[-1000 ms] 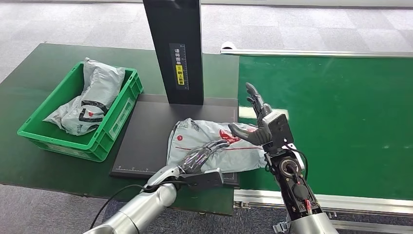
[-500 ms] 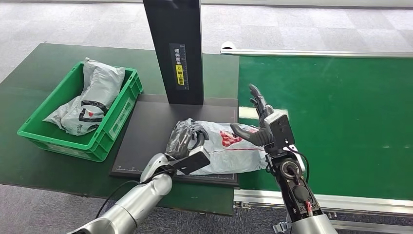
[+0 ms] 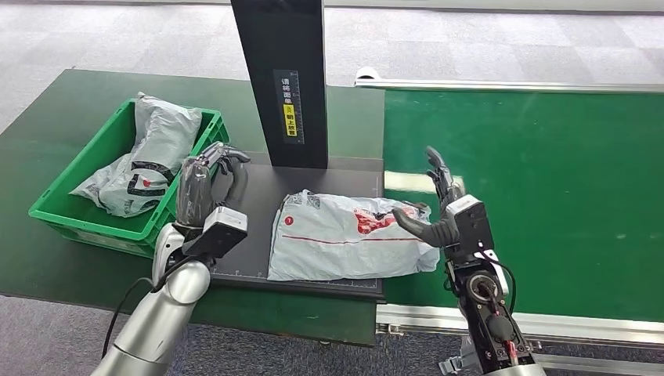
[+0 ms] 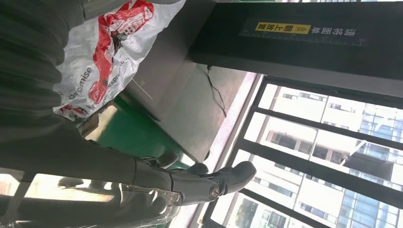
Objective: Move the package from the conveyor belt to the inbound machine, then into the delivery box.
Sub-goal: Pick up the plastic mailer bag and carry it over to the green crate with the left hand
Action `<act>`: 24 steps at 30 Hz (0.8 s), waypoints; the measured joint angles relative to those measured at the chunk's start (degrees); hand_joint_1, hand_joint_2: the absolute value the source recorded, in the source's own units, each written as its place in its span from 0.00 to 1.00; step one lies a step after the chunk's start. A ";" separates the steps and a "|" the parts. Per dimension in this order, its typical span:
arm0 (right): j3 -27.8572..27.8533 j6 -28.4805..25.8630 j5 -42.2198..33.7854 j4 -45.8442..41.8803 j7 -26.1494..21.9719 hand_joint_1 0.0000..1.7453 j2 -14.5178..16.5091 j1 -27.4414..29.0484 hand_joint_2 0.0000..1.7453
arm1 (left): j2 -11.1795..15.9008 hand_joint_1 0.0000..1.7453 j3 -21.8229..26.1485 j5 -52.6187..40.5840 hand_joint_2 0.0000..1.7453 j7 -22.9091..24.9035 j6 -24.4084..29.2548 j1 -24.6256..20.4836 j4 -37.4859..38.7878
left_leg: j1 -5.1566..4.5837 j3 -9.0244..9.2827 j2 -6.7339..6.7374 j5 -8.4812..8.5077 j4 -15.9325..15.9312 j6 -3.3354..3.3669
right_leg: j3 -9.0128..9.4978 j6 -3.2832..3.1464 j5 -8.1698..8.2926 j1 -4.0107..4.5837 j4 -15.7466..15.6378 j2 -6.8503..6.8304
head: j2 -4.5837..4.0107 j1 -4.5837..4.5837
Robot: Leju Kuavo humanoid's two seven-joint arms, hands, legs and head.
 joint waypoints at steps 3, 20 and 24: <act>-0.34 0.51 -0.04 -0.76 0.03 0.00 -0.38 0.38 1.00 | 0.64 0.00 -0.29 -0.67 1.00 0.17 -2.89 1.89 -2.59 | 0.00 0.01 0.01 0.00 0.00 0.00 | 0.00 0.00 0.00 -0.01 0.00 0.00 | 0.00 -0.01; -0.40 0.88 -0.03 -0.81 0.07 0.00 -0.64 0.38 1.00 | 1.63 0.00 -2.19 -1.81 1.00 0.44 -4.18 4.51 -5.44 | 0.00 0.01 0.01 0.00 0.00 0.00 | 0.00 0.00 0.01 0.00 0.00 0.00 | -0.01 0.00; -0.39 0.90 -0.03 -0.81 0.07 0.00 -0.66 0.38 1.00 | 1.71 0.00 -2.29 -1.83 1.00 0.46 -4.32 4.58 -5.71 | 0.00 0.01 0.01 0.00 0.00 0.00 | 0.00 0.00 0.01 0.00 0.00 0.00 | 0.00 -0.01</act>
